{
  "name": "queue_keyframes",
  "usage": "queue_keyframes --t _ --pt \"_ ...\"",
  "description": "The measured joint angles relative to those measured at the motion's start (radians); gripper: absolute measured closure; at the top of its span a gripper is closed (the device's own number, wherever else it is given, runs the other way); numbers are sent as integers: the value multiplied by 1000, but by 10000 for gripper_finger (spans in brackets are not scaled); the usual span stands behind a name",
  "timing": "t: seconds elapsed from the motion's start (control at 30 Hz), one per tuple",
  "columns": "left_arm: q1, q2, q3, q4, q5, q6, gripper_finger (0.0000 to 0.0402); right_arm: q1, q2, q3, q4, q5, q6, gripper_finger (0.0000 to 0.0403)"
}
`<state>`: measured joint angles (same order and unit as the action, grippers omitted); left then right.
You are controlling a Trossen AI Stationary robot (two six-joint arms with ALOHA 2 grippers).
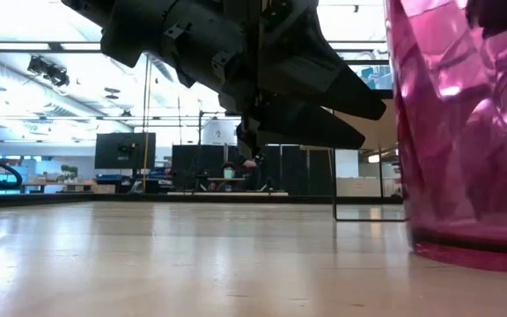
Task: Stack small to large cups/mugs on shelf
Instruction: Put the red cup on the shelf
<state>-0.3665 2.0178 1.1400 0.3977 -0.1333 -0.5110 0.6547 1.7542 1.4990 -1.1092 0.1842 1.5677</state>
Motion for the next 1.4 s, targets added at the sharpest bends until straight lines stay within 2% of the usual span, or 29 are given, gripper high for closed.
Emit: queue_keyframes --t 0.27,0.5,0.8,0.93,1.1,1.23,1.4 --pt "0 0 0 0 0 0 230 0 0 0 0 1 2 347" --pt "-5 0 0 -9 0 -2 230 0 0 0 0 1 -6 393" --pt "-31 0 0 -63 0 -89 230 9 -10 6 -9 8 -58 395" --pt "-60 0 0 -148 0 -138 230 18 -15 96 -119 -1 -92 396" --pt "-98 0 0 -240 1 -189 230 22 -17 303 -317 24 -151 396" --pt "-115 0 0 -253 0 -219 230 23 -19 470 -479 54 -172 396" --pt "-115 0 0 -252 -10 -244 230 0 -48 567 -466 145 -262 396"
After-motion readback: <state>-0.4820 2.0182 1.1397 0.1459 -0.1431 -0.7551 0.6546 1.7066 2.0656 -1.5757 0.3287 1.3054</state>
